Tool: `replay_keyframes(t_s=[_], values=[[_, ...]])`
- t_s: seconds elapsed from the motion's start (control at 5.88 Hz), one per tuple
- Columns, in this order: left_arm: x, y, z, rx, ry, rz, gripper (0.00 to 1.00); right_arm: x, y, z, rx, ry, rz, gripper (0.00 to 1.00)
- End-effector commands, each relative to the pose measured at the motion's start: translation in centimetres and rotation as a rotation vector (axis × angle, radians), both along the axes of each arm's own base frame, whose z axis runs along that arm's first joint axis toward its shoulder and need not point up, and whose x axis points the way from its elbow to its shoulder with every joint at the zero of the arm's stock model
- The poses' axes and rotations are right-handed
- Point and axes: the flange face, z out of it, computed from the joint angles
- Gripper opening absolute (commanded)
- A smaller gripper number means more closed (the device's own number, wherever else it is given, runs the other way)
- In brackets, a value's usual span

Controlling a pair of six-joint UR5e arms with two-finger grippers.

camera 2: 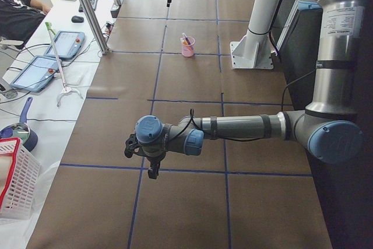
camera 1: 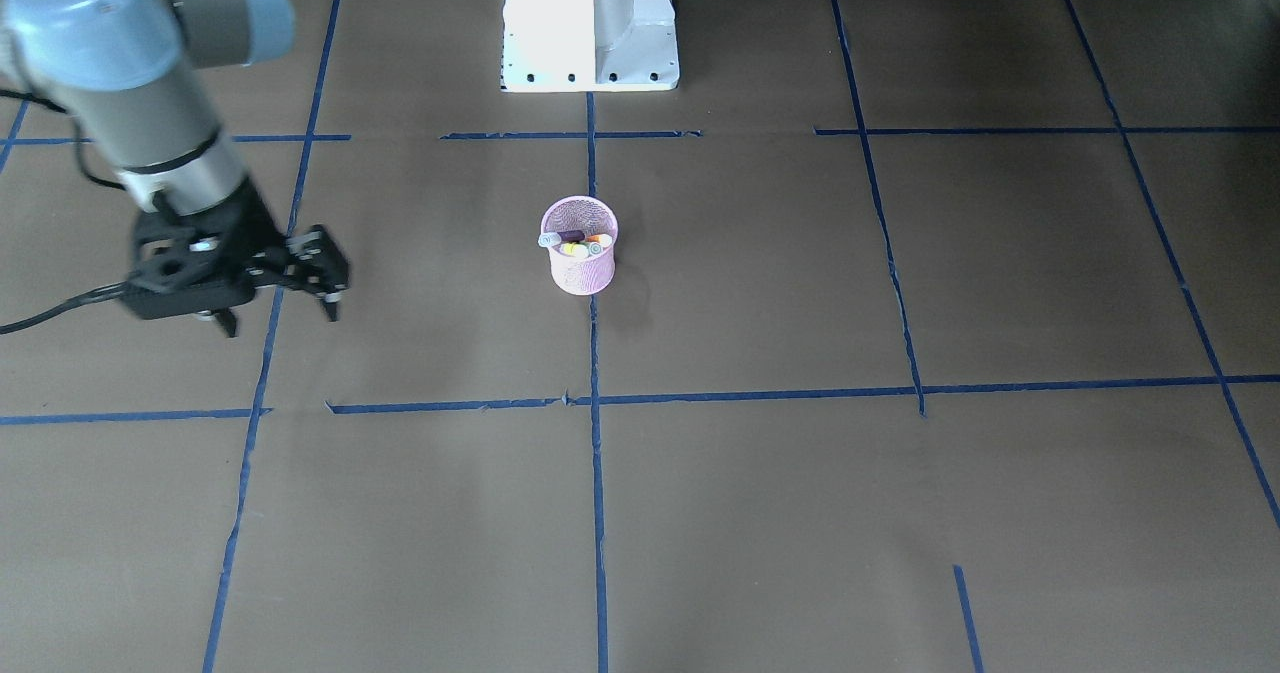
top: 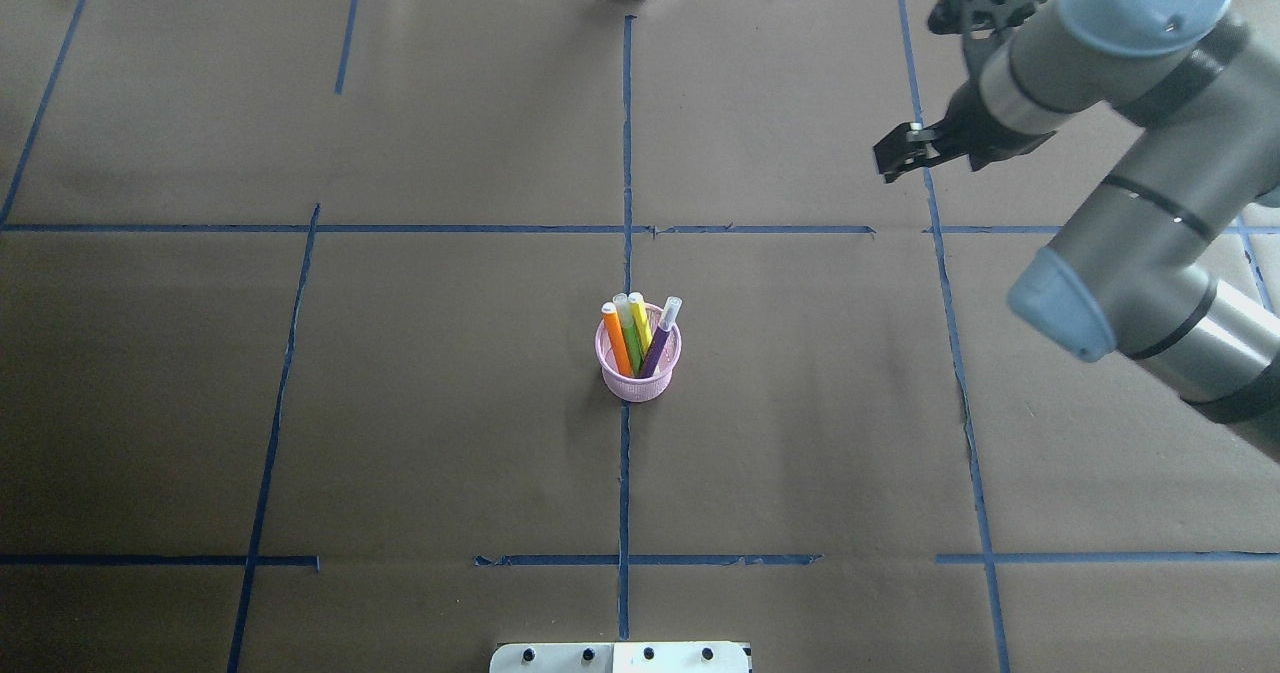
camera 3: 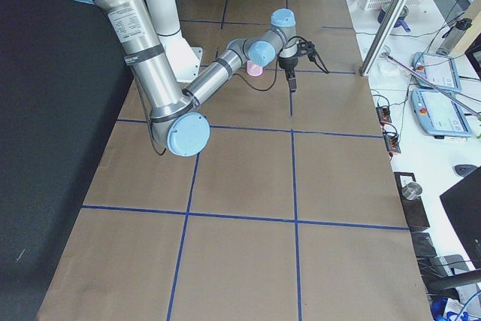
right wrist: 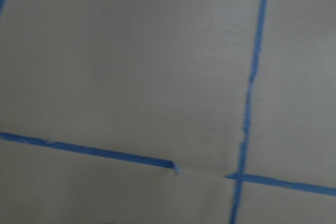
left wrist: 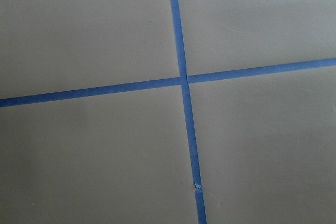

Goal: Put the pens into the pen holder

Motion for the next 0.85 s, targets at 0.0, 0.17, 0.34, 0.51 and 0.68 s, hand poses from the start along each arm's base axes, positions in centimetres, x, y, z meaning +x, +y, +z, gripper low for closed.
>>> replay_keyframes(t_s=[0.0, 0.17, 0.34, 0.51, 0.68], values=[[0.0, 0.1, 0.2, -0.003, 0.000, 0.000, 1.00, 15.8, -4.4, 14.3, -0.059, -0.010, -0.117, 1.00], [0.0, 0.1, 0.2, -0.005, 0.000, 0.000, 1.00, 21.6, -3.4, 21.7, -0.077, -0.018, -0.164, 1.00], [0.0, 0.2, 0.6, -0.013, -0.001, 0.000, 1.00, 25.8, -1.0, 25.7, -0.109, -0.011, -0.138, 1.00], [0.0, 0.2, 0.7, -0.034, -0.002, 0.000, 1.00, 28.7, 2.5, 29.9, -0.129, -0.006, -0.146, 1.00], [0.0, 0.3, 0.8, -0.046, -0.003, 0.000, 1.00, 32.5, 5.4, 32.0, -0.155, -0.037, -0.093, 1.00]])
